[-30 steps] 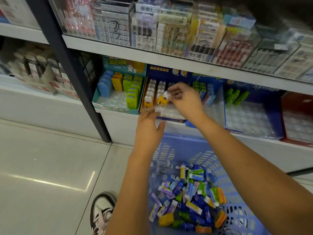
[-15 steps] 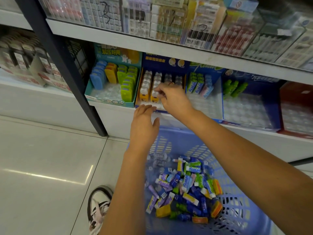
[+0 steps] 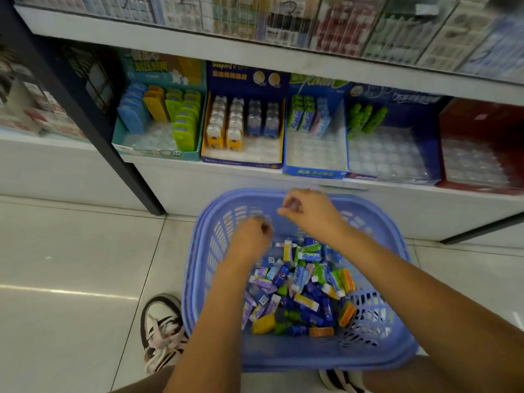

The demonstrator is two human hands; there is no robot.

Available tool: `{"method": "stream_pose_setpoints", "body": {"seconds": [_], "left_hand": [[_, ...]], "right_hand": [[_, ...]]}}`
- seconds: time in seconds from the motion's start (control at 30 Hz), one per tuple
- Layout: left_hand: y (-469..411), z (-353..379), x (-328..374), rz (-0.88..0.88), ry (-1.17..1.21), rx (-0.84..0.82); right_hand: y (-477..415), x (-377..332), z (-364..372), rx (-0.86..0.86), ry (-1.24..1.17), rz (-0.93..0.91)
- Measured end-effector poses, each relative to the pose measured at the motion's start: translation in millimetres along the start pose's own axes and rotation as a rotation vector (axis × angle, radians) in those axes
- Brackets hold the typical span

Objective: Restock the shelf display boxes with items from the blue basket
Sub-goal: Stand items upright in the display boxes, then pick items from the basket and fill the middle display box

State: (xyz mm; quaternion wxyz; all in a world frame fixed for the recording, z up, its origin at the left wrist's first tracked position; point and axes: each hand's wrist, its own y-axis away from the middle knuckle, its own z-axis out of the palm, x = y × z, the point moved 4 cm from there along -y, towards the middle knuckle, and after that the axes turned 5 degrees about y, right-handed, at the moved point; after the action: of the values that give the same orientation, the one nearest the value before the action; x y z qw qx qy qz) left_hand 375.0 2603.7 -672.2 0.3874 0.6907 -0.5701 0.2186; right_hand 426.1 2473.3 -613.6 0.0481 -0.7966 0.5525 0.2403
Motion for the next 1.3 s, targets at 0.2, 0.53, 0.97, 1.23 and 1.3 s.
{"method": "stream_pose_setpoints", "body": {"seconds": [0.2, 0.53, 0.97, 1.23, 1.3], "left_hand": [[35.8, 116.3, -53.6, -0.148, -0.305, -0.675], [34.0, 146.0, -79.7, -0.066, -0.577, -0.634], [2.5, 81.3, -44.6, -0.54, 0.748, -0.249], [15.8, 31.8, 34.0, -0.271, 0.952, -0.482], [20.4, 21.8, 49.1, -0.192, 1.034, -0.496]], "right_hand": [[79.8, 113.3, 112.4, -0.685, 0.212, 0.306], [76.4, 110.0, 171.4, -0.69, 0.479, 0.176], [69.7, 101.1, 77.0, -0.473, -0.789, 0.431], [56.8, 47.6, -8.7, -0.221, -1.299, 0.114], [53.7, 38.7, -21.4, -0.2, -1.345, 0.066]]}}
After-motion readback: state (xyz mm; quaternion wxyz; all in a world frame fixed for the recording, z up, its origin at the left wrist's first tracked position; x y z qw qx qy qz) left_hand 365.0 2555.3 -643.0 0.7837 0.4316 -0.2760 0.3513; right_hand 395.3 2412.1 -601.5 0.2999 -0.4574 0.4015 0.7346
